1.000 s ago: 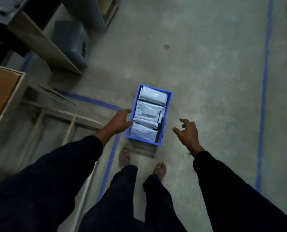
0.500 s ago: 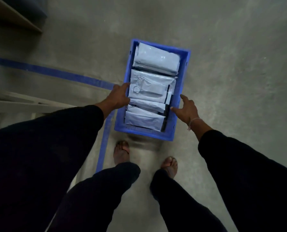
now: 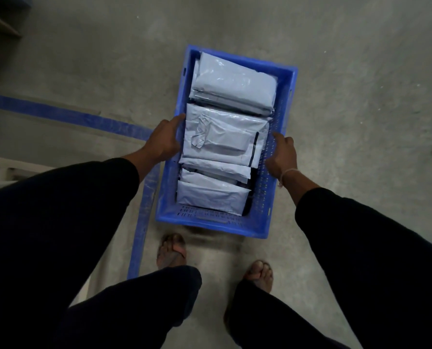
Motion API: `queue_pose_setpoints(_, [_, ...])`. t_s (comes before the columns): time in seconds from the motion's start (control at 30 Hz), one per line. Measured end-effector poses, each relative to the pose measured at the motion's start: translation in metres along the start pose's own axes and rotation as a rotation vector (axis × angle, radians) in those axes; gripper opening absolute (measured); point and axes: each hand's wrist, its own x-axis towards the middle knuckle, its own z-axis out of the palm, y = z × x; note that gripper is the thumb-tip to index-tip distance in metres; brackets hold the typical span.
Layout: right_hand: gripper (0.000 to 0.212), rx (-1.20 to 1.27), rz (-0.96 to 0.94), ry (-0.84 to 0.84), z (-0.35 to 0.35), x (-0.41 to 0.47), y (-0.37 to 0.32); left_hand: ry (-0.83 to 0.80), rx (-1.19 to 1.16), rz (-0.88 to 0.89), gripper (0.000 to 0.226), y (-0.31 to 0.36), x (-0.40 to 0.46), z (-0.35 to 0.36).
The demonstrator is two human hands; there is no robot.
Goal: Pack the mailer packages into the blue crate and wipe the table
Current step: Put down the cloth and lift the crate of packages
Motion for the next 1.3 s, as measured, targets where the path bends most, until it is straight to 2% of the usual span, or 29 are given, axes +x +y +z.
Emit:
queue_pose_setpoints(0.27, [0.071,-0.019,-0.008,-0.015,-0.037,-0.029,-0.021,-0.012,-0.064,-0.030,0.086,0.023,-0.031,-0.026])
queue_pose_setpoints(0.57, [0.066,-0.080,-0.053,-0.038,-0.150,-0.122,-0.085,0.007,-0.151,-0.056,0.091,0.087,-0.134,-0.118])
queue_pose_setpoints(0.77, [0.067,-0.100,-0.146,-0.035,-0.254,-0.214,-0.142,0.087,-0.174,-0.020,0.082,0.161,-0.244,-0.204])
queue_pose_setpoints(1.0, [0.066,-0.169,-0.314,0.024,-0.377,-0.345,-0.200,0.185,-0.190,0.063,0.091,0.252,-0.410,-0.304])
queue_pose_setpoints(1.17, [0.064,-0.218,-0.457,0.125,-0.440,-0.435,-0.224,0.311,-0.190,0.166,0.101,0.282,-0.511,-0.347])
queue_pose_setpoints(1.3, [0.065,-0.194,-0.528,0.173,-0.477,-0.491,-0.238,0.404,-0.236,0.192,0.101,0.301,-0.582,-0.370])
